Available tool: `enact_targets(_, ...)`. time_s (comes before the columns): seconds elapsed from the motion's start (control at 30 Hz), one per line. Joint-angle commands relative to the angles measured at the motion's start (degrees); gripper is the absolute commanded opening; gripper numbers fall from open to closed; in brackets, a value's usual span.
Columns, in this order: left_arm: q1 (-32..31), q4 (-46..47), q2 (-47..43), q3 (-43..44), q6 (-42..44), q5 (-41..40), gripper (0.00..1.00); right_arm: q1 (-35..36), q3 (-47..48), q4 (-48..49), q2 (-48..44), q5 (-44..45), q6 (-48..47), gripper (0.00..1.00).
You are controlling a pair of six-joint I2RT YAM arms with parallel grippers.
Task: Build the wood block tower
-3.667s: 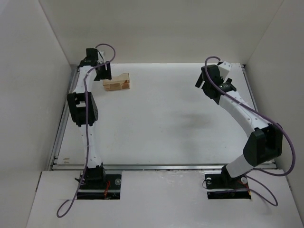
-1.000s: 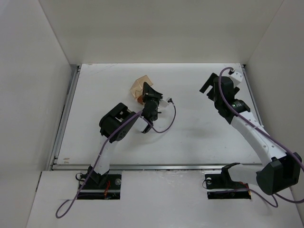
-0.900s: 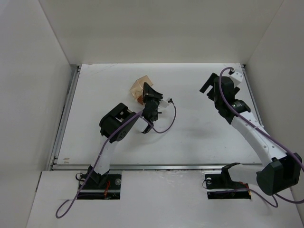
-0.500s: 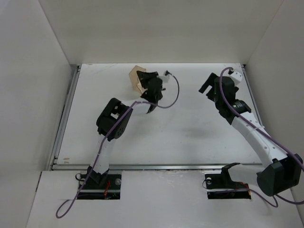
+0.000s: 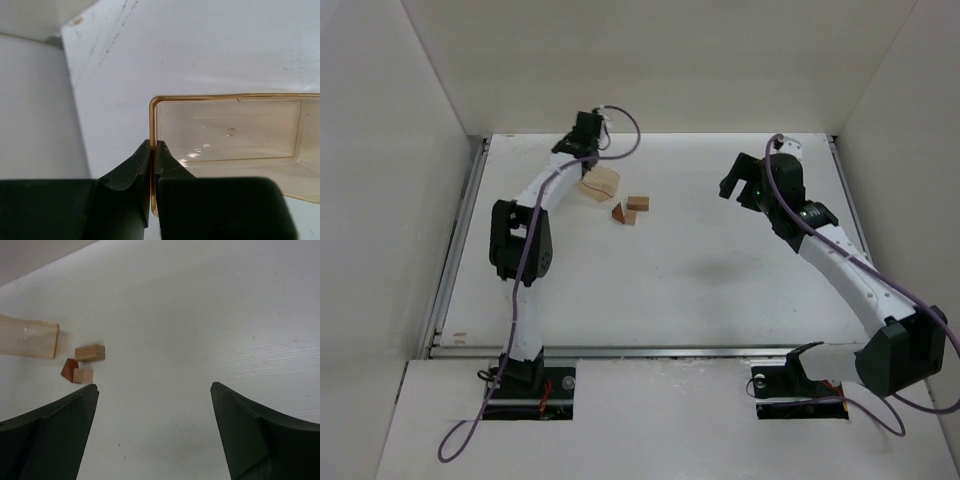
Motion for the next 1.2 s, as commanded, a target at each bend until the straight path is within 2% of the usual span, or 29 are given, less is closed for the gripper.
enact_targets(0.0, 14.64, -18.52, 2.67, 10.43, -17.86, 20.75, 0.00, 1.37, 5.42, 4.15, 5.29, -10.59, -5.91, 1.00)
enact_targets(0.03, 16.78, -19.60, 3.47, 10.44, -19.01, 28.10, 0.00, 2.07, 6.82, 4.15, 7.14, -12.52, -7.32, 1.00)
enact_targets(0.1, 21.70, -20.31, 4.62, 9.14, -19.81, 33.42, 0.00, 2.78, 12.61, 2.58, 11.36, -17.36, -10.66, 1.00)
enact_targets(0.13, 22.69, -20.31, 4.62, 7.91, -19.81, 36.58, 0.00, 3.65, 15.07, 0.57, 16.51, -18.68, -14.25, 1.00)
enact_targets(0.2, 24.01, -19.62, 4.62, 4.14, -19.81, 37.40, 0.00, 4.36, 23.91, -2.16, 22.34, -22.64, -17.96, 1.00)
enact_targets(0.27, 24.63, -19.08, 4.62, 2.54, -17.09, 38.11, 0.00, 4.98, 31.05, -7.59, 32.18, -25.80, -23.32, 1.00)
enact_targets(0.3, 24.63, -19.08, 4.62, 1.92, -16.30, 38.11, 0.00, 5.50, 38.57, -9.54, 35.60, -25.81, -24.73, 1.00)
enact_targets(0.37, 24.63, -19.08, 5.49, 1.92, -14.89, 38.72, 0.00, 6.21, 46.34, -15.23, 45.59, -26.42, -29.11, 1.00)
enact_targets(0.43, 24.63, -19.08, 7.33, 2.88, -14.89, 38.72, 0.00, 7.60, 56.34, -17.98, 51.52, -26.43, -31.06, 1.00)
enact_targets(0.5, 24.63, -19.78, 8.48, 3.93, -14.89, 38.72, 0.00, 8.13, 59.38, -17.04, 56.72, -26.43, -31.07, 1.00)
enact_targets(0.67, 24.63, -19.78, 9.81, 5.17, -13.13, 36.18, 0.00, 10.60, 57.20, -9.30, 57.96, -23.97, -33.17, 0.99)
enact_targets(0.8, 24.63, -21.44, 12.00, 8.41, -11.72, 35.65, 0.00, 13.40, 58.77, -8.68, 61.56, -23.36, -36.08, 0.97)
enact_targets(0.9, 24.63, -22.68, 12.80, 8.42, -11.72, 35.65, 0.15, 14.03, 65.33, -13.06, 66.56, -22.83, -36.08, 0.94)
enact_targets(0.93, 24.63, -22.69, 12.80, 8.42, -11.72, 35.65, 0.30, 14.03, 66.41, -13.68, 68.58, -22.83, -36.08, 0.94)
enact_targets(1.03, 25.16, -23.30, 12.10, 7.37, -12.95, 36.26, 0.41, 14.03, 67.73, -13.69, 69.74, -22.13, -35.47, 0.94)
enact_targets(1.07, 25.77, -23.30, 11.22, 7.37, -13.82, 37.57, 0.48, 14.03, 67.74, -13.69, 70.61, -21.60, -34.77, 0.94)
enact_targets(1.17, 26.29, -23.30, 8.67, 5.62, -15.14, 38.19, 0.51, 14.03, 68.79, -13.69, 71.76, -20.01, -33.62, 0.94)
